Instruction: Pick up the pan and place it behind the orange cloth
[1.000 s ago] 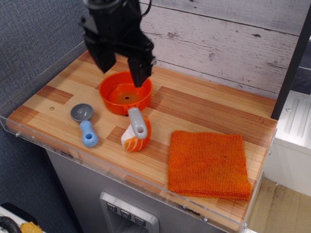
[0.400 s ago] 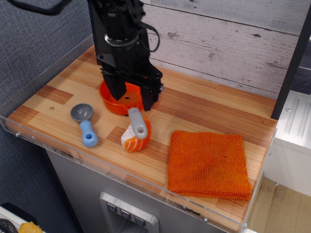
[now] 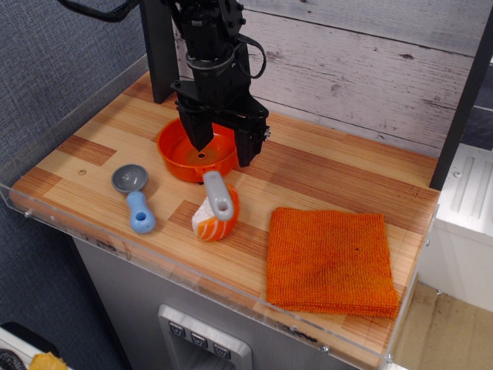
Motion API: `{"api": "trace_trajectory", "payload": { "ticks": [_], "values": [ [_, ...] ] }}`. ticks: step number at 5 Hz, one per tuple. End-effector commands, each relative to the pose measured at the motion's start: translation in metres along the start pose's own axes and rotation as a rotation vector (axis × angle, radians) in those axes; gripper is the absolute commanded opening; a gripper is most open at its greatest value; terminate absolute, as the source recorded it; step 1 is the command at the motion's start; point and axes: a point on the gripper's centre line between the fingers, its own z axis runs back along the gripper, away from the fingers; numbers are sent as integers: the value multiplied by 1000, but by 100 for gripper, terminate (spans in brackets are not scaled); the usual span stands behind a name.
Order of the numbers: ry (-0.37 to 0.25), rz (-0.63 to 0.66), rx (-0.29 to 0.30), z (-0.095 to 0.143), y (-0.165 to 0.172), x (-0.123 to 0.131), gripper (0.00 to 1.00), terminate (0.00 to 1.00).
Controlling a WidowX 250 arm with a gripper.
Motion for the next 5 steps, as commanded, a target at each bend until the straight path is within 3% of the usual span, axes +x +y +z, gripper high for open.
{"api": "trace_trajectory", "payload": {
  "ticks": [1, 3, 4, 5],
  "values": [
    [-28, -1, 16, 2, 7, 12, 100, 0],
    [29, -50, -14, -21, -3, 8, 100, 0],
    [25, -72, -6, -21, -7, 9, 0, 0],
    [25, -74, 6, -19, -8, 9, 0, 0]
  ]
}}
